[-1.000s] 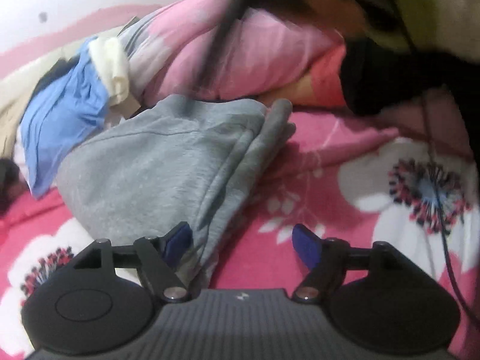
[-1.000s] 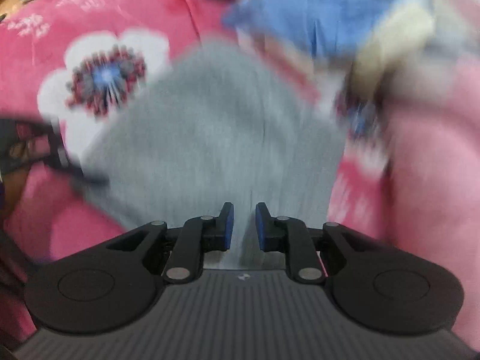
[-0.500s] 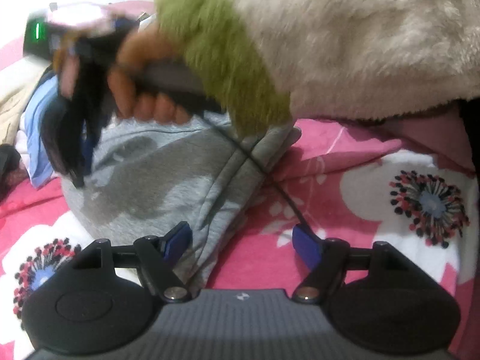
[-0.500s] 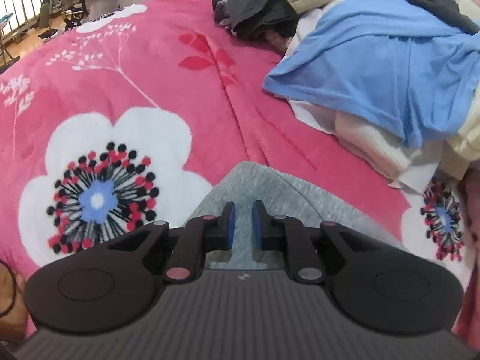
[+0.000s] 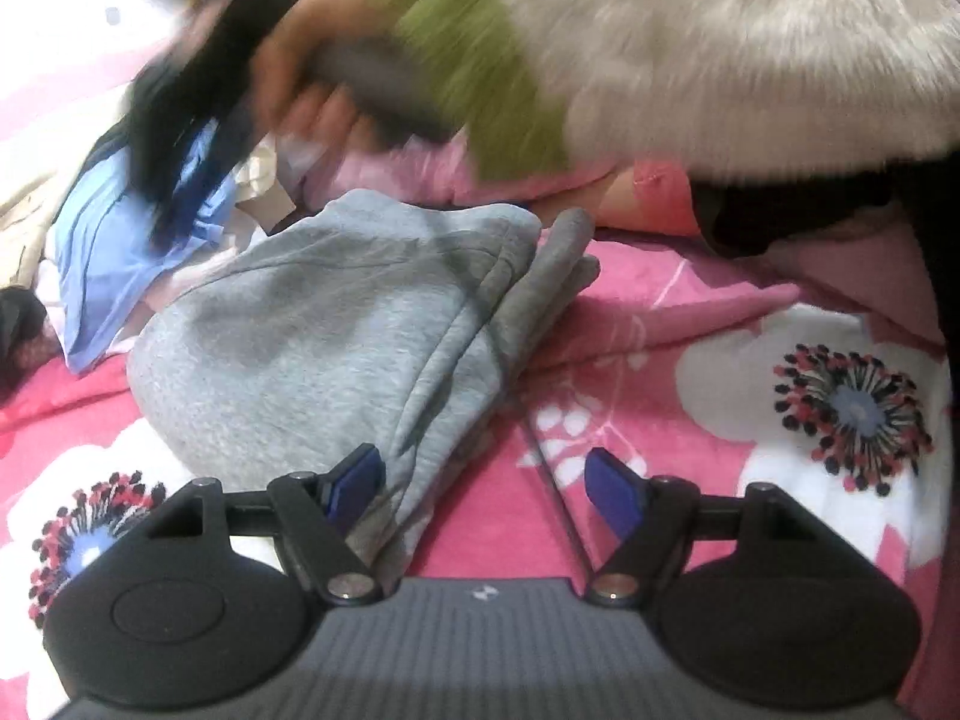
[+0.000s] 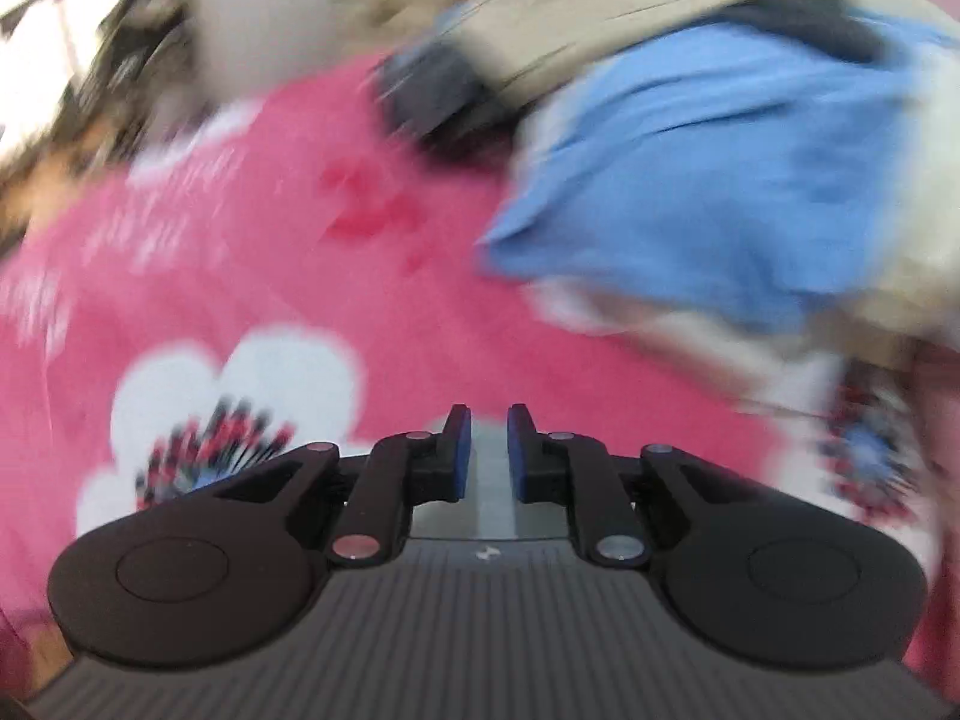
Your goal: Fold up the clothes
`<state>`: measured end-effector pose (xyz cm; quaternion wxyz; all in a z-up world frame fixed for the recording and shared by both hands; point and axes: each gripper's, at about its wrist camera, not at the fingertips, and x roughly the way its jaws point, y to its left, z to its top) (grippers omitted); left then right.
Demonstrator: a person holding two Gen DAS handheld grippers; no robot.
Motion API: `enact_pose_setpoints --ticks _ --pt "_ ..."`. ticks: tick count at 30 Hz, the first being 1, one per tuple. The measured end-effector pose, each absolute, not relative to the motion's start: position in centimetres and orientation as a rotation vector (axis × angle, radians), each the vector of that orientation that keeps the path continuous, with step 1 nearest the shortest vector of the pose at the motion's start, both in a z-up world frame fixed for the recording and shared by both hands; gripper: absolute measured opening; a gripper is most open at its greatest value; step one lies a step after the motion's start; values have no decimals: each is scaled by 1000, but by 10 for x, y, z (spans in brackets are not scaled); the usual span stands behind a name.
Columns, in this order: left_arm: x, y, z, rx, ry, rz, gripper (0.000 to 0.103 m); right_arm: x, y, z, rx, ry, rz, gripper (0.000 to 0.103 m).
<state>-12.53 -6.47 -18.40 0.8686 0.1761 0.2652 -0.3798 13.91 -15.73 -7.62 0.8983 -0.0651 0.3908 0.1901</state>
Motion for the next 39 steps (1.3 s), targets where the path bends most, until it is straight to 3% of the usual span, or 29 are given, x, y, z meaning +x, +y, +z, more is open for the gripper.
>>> enact_pose_setpoints --ticks 4,9,17,23,25,32,39 --pt "-125 -66 -183 367 565 -792 75 131 -218 -70 -112 858 330 13" --pt "-126 -71 -181 402 572 -790 75 133 -231 -142 -180 975 309 5" --pt "-110 -37 -140 262 579 -799 71 104 -250 -89 -121 877 321 6" --pt "-67 -10 -110 119 592 -721 71 117 -261 -126 -147 897 293 5" --pt "-48 -9 -111 107 596 -670 70 118 -259 -139 -182 899 290 4" --pt "14 -23 -127 104 637 -579 69 110 -253 -110 -168 824 337 6" --pt "47 -30 -163 100 738 -501 69 119 -265 -139 -132 859 340 4"
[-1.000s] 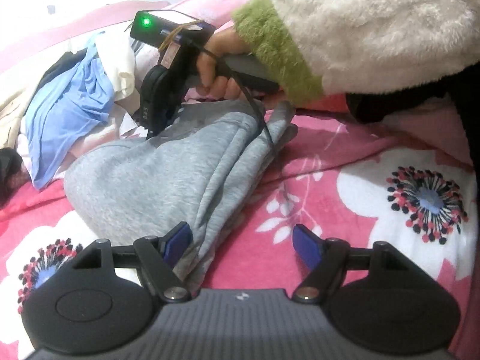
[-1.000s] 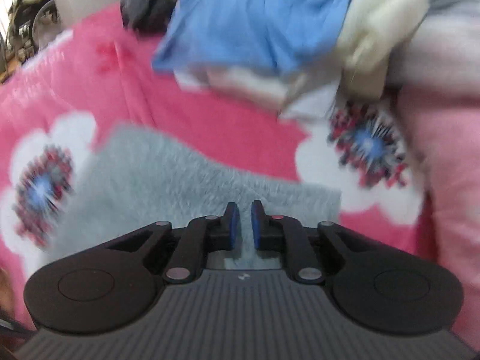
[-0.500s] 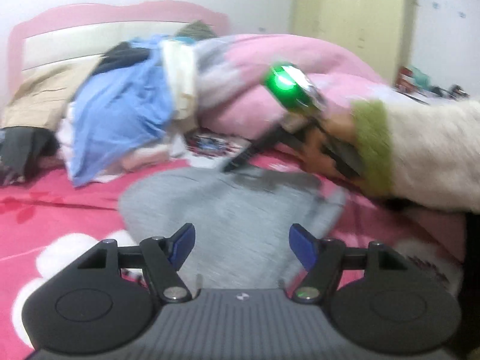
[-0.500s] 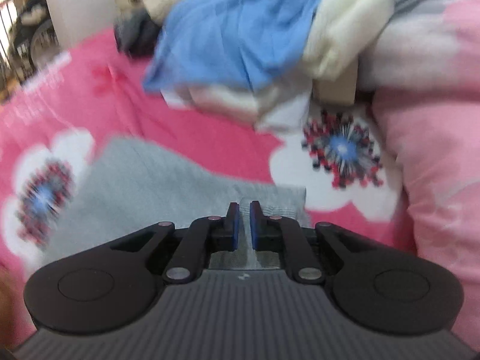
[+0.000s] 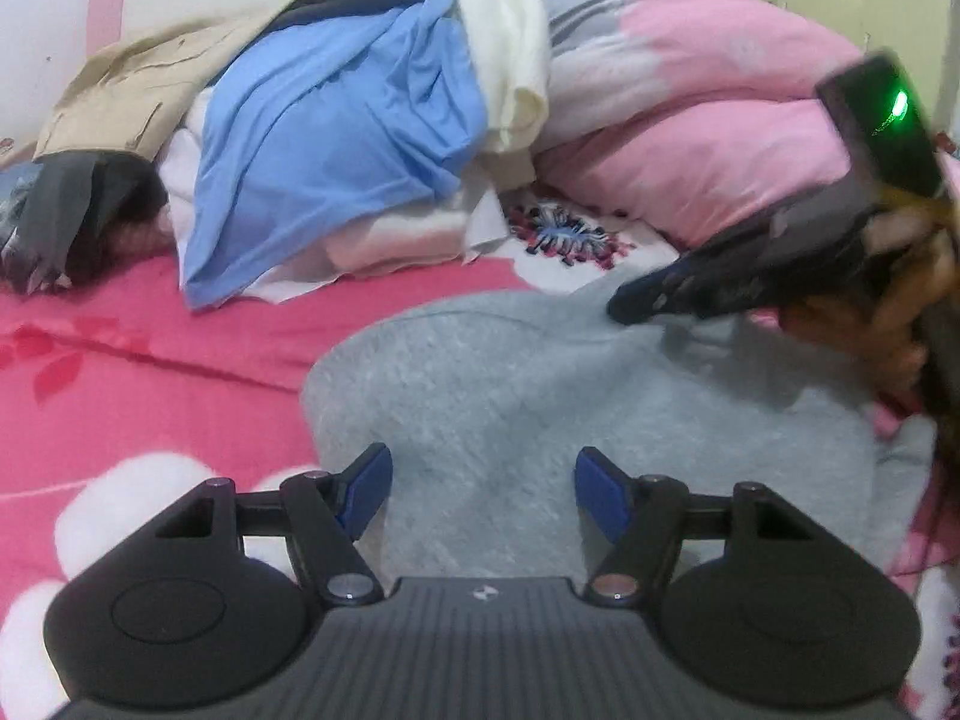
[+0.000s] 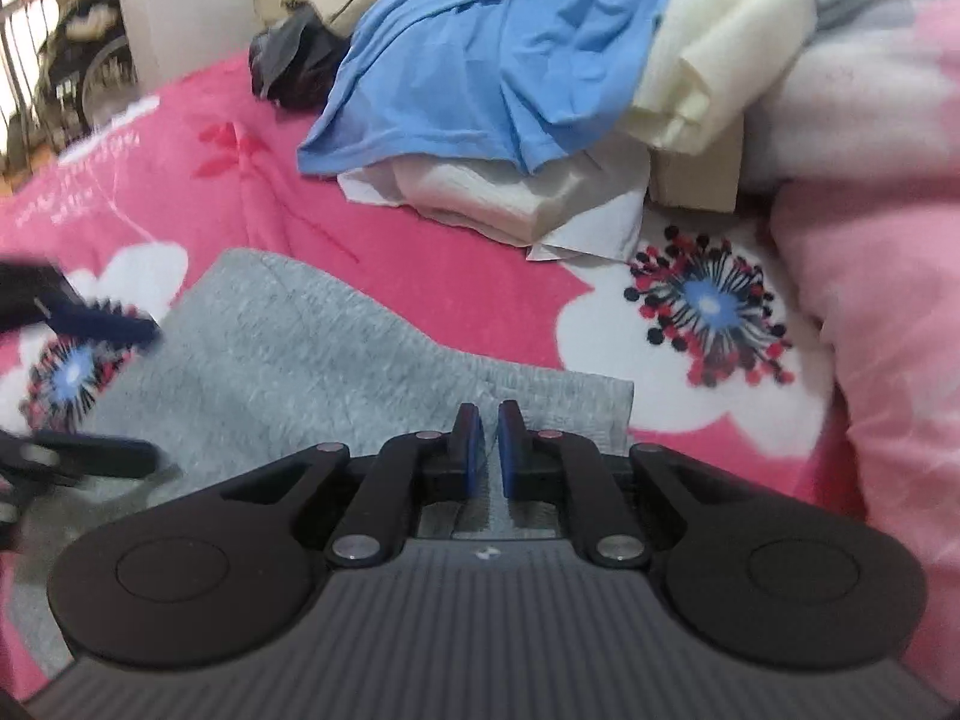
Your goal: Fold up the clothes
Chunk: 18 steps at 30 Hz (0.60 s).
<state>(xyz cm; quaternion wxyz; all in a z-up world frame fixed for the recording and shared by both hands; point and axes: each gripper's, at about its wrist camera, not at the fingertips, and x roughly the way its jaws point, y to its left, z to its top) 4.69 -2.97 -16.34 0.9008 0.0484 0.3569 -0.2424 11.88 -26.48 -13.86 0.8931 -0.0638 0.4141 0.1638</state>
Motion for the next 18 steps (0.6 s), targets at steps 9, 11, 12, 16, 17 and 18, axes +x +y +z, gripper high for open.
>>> enact_pose_setpoints --ticks 9,11,12,16,17,18 --pt "64 -22 -148 28 705 -488 69 115 -280 -112 9 835 357 6" --pt "79 -20 -157 -4 752 -464 69 119 -282 -130 15 883 335 5" --pt "84 -19 -162 -9 760 -449 69 119 -283 -135 27 889 333 5" --pt "90 -21 -164 4 754 -434 74 117 -282 -136 21 890 338 5" --pt "91 -21 -164 0 756 -432 74 117 -281 -136 6 890 339 5" --pt "92 -20 -163 -3 758 -430 73 117 -280 -136 1 888 339 5"
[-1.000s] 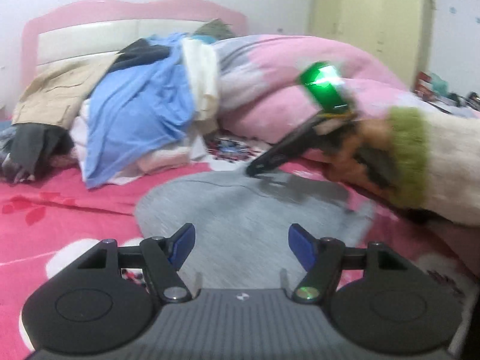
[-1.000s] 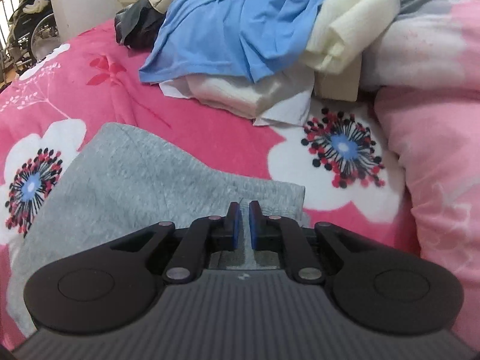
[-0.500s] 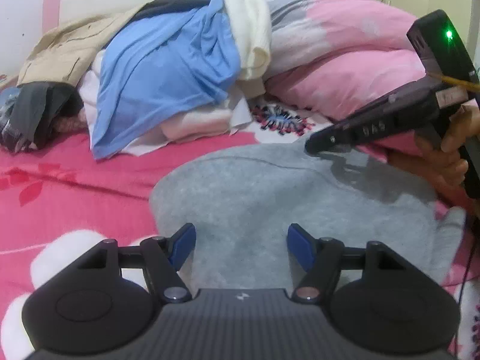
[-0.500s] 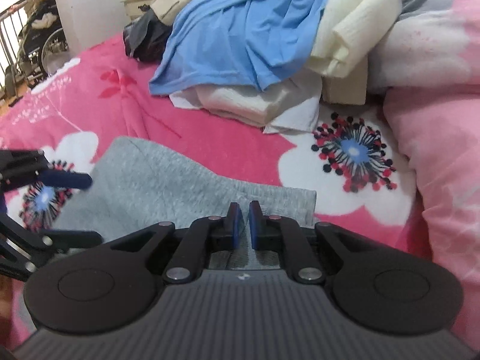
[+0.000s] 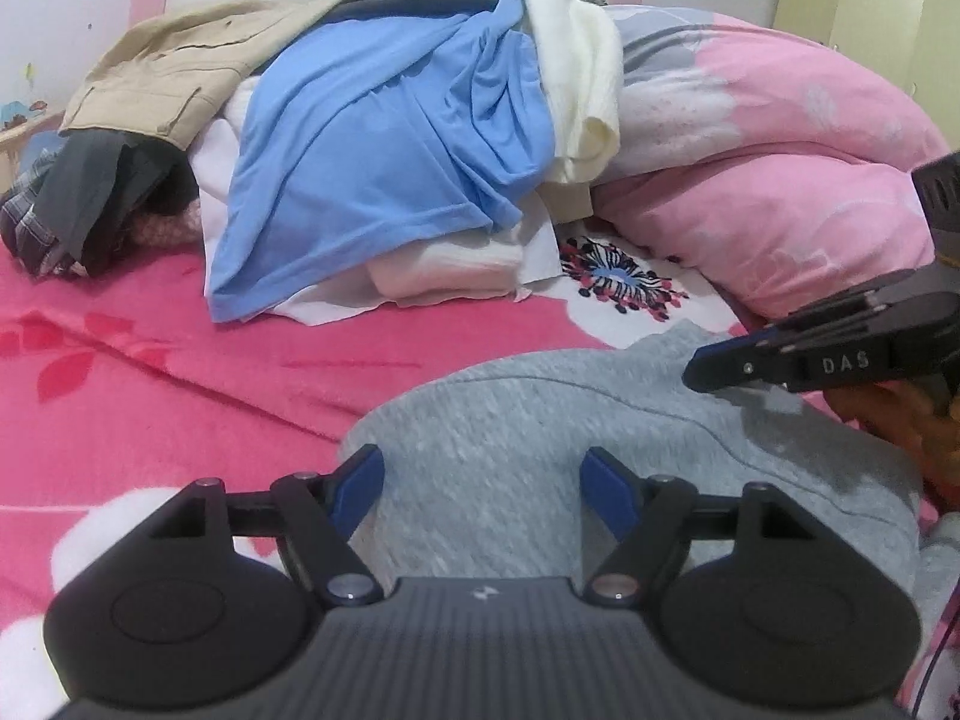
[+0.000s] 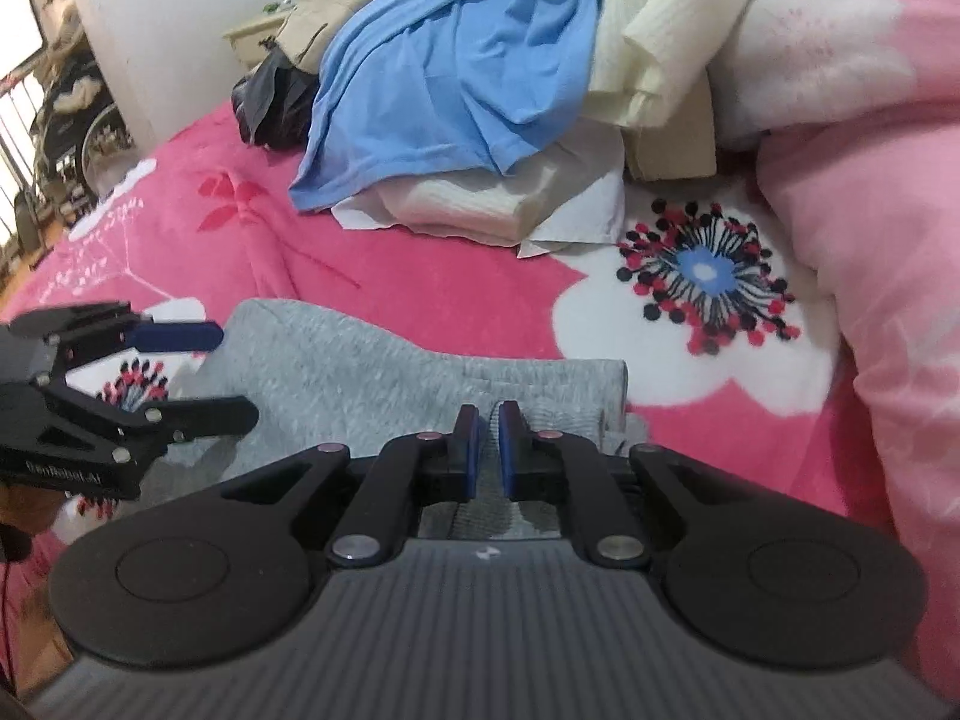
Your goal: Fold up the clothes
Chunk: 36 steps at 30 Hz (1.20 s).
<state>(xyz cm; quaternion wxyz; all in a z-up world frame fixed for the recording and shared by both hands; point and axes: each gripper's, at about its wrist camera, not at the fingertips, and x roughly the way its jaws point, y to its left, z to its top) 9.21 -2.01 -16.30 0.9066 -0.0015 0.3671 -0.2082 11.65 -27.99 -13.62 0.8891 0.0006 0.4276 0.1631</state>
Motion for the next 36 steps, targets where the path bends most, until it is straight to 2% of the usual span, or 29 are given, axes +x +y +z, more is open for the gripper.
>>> enact_pose_setpoints --ticks 5,13,19,25,36 --pt "80 -18 -147 21 710 -383 71 113 -284 -133 42 873 342 8" --pt "18 -19 -116 56 618 -490 71 99 -285 -101 95 842 351 10" --pt "-22 -36 -132 89 671 -605 71 84 -263 -92 42 897 431 10" --pt "-27 -50 -160 122 746 -631 71 83 -255 -131 -28 1017 404 8" --pt "-25 -48 -151 78 742 -631 69 74 -253 -121 -44 981 399 9"
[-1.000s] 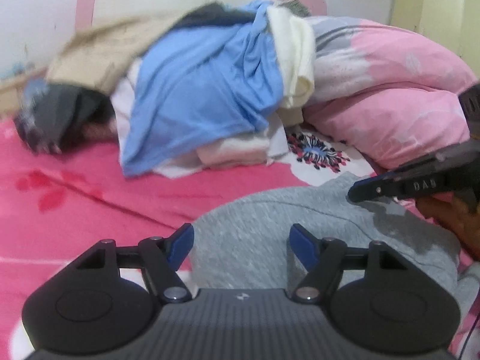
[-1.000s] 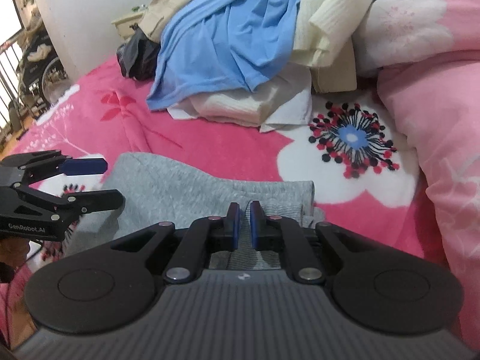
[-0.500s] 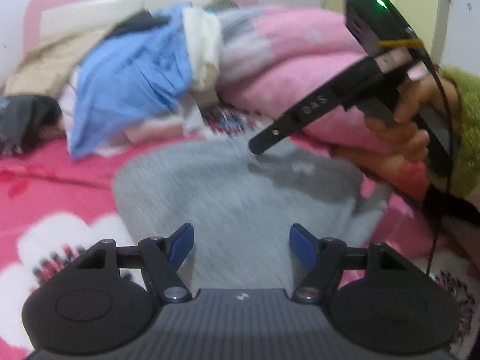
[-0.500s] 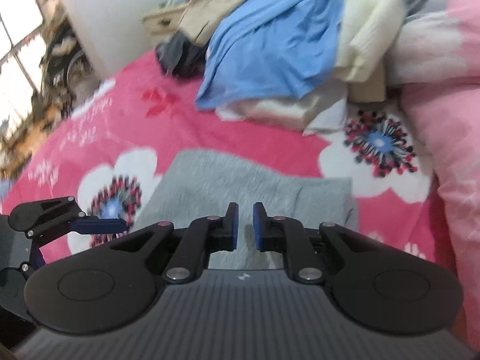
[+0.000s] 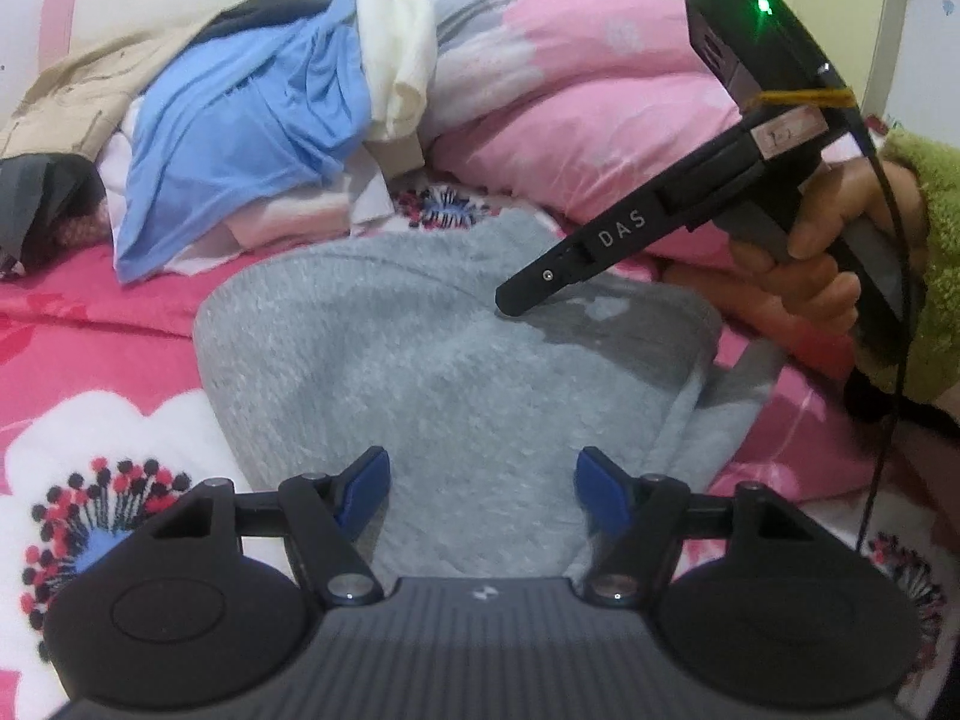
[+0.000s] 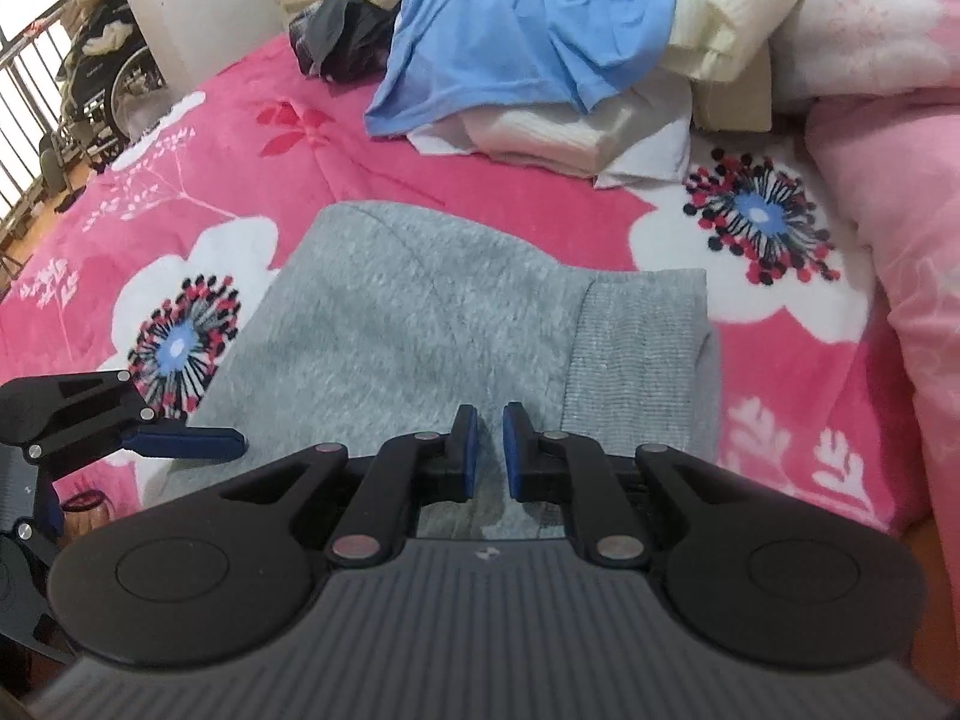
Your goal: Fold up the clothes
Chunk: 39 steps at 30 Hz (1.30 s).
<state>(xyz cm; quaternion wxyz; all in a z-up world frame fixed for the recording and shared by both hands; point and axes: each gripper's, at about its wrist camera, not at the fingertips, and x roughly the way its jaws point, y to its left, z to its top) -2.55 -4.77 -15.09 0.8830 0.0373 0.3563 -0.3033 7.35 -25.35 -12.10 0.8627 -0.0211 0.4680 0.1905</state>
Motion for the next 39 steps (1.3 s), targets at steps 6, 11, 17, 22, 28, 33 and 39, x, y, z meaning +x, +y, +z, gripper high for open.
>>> enact_pose_setpoints --ticks 6,11,17,22,28,33,39 --pt "-39 -47 -133 75 700 -683 70 64 -258 -89 -15 934 399 10" --pt "-50 -53 -133 80 702 -738 70 48 -255 -80 -24 948 413 10" --pt "-57 -67 -146 104 741 -771 71 37 -252 -103 -102 1015 388 12" --pt "-61 -71 -152 117 740 -766 73 37 -251 -119 -128 1030 385 12" --pt "-60 -69 -153 107 743 -764 73 36 -251 -119 -128 1028 386 12" --pt "-61 -70 -152 109 742 -760 73 35 -249 -119 -138 1022 385 13" --pt "-61 -71 -152 113 740 -758 73 34 -249 -120 -140 1017 383 13"
